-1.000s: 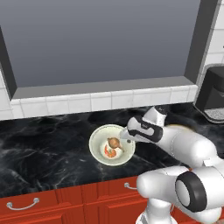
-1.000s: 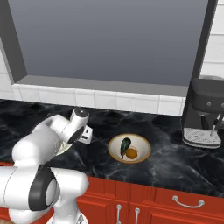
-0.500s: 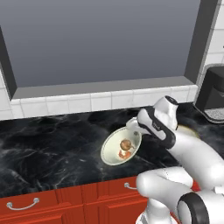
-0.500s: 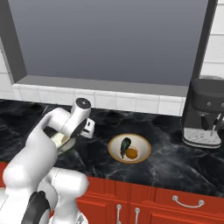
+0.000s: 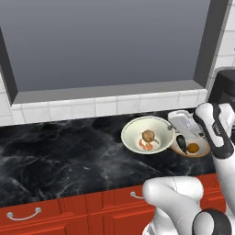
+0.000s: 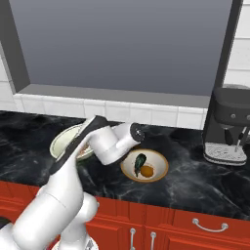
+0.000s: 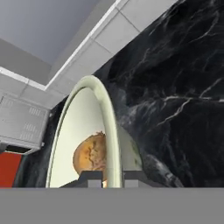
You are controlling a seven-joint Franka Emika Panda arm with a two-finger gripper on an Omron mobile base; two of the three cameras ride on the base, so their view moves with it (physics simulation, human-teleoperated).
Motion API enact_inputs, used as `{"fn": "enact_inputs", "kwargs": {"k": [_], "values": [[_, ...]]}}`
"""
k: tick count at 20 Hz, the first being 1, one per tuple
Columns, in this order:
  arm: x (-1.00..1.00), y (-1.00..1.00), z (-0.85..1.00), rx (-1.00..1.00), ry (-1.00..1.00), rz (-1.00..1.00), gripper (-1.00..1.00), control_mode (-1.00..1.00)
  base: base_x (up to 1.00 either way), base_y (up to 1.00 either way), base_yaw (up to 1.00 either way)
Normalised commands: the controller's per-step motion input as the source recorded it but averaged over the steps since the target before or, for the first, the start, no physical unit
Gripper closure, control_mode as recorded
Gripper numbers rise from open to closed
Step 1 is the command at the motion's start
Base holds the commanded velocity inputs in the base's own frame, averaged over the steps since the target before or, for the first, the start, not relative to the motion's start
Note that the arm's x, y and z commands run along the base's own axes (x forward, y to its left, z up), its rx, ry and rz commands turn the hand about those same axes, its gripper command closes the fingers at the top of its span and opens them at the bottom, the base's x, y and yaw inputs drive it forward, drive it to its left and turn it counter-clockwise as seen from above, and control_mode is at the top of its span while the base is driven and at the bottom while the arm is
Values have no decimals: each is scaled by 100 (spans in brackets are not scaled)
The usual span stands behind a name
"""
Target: Place the bowl containing the shrimp and onion in the microwave. Close the microwave door and press the start button to microwave the meal.
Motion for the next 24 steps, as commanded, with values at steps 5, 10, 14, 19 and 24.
{"fn": "enact_inputs", "kwargs": {"k": [5,10,14,19,24], "values": [[-69,-53,93,23,3,0,100,-100,0,0,0],[-100,-32,36,18,0,1,100,-100,0,0,0],[-90,-7,24,21,0,2,100,-100,0,0,0],[-12,11,20,1,0,0,100,-100,0,0,0],[0,9,3,0,0,0,100,-100,0,0,0]]}}
